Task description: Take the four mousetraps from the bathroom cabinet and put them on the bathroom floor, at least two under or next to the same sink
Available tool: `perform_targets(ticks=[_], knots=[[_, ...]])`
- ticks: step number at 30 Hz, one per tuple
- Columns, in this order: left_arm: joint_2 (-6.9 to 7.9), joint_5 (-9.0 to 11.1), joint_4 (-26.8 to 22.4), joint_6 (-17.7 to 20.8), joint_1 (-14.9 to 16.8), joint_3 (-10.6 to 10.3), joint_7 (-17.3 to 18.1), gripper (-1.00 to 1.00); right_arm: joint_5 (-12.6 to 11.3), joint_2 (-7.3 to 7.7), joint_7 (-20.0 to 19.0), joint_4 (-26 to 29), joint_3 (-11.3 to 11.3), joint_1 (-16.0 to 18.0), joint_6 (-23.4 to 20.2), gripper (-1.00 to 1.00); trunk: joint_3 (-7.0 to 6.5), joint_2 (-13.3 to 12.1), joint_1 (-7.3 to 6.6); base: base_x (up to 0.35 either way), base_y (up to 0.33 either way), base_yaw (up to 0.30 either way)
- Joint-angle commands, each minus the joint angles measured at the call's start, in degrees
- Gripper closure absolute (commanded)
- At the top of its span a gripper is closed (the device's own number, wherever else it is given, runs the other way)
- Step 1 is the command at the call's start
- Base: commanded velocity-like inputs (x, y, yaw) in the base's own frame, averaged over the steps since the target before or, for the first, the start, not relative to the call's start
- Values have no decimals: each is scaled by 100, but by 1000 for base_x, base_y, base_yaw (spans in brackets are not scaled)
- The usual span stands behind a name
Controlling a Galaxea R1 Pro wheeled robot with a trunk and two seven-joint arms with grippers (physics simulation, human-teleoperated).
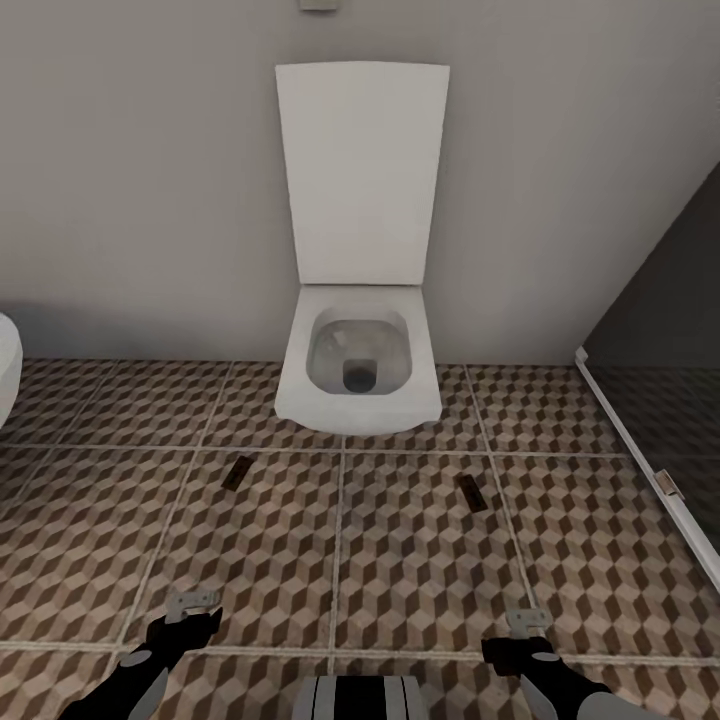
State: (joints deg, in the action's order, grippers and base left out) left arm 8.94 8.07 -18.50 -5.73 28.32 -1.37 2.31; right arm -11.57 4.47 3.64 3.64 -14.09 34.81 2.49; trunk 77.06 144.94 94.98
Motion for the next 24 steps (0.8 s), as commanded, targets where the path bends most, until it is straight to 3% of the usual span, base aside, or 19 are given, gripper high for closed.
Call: perform_targets(ticks=[1,24], knots=[[1,60,6,-15,2,-14,24,-100,-57,1,14,-3,-49,0,16,-100,3,1,-1,0,0,0],[1,55,-38,278,-9,-20,24,-100,-56,18,14,-4,-48,-9,15,-100,3,1,-1,0,0,0]])
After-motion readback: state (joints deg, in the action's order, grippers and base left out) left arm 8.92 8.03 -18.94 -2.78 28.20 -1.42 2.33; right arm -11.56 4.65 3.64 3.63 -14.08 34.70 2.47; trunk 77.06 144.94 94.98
